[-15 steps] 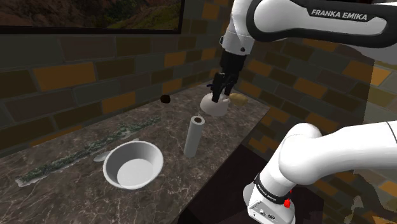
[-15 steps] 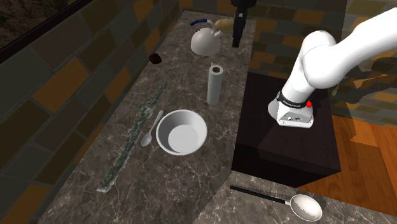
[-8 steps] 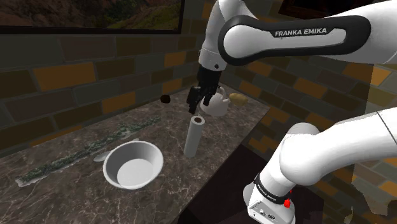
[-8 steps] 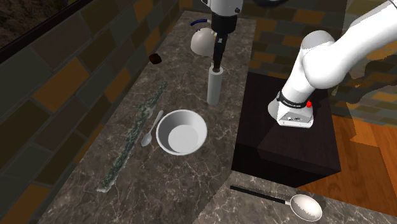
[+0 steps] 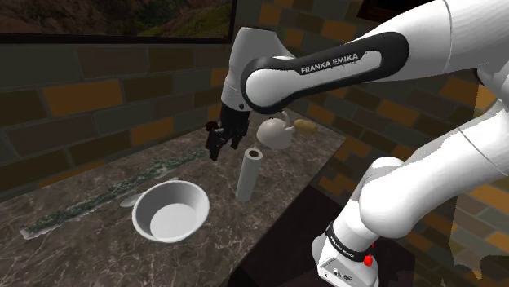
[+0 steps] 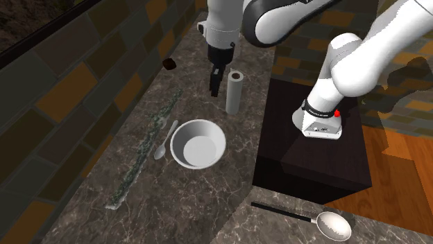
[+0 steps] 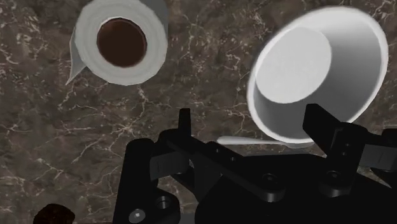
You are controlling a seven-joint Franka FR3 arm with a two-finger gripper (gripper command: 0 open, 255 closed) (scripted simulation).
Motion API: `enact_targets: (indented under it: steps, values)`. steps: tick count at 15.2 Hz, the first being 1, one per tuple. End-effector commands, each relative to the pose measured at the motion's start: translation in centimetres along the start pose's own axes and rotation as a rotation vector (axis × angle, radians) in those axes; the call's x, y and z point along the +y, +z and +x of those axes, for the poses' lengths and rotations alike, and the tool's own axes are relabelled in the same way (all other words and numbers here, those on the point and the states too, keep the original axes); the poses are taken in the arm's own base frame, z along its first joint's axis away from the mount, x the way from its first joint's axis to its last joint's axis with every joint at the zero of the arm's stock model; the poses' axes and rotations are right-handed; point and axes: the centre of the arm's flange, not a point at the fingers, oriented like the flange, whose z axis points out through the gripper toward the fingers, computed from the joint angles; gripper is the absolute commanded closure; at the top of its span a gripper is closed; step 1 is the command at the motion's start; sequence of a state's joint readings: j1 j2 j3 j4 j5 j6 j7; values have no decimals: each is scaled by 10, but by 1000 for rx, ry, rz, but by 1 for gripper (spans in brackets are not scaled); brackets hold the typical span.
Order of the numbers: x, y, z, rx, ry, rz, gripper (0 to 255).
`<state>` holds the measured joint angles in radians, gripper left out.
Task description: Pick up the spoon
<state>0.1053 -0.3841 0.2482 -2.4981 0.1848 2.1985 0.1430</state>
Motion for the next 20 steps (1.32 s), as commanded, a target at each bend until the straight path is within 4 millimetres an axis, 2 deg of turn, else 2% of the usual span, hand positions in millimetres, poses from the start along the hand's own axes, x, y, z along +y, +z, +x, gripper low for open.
enact_targets:
  steps: [1,20]
  values:
    - [-12,20,14,15,-5,6,0]
    - [-141,171,143,138,-53,54,0]
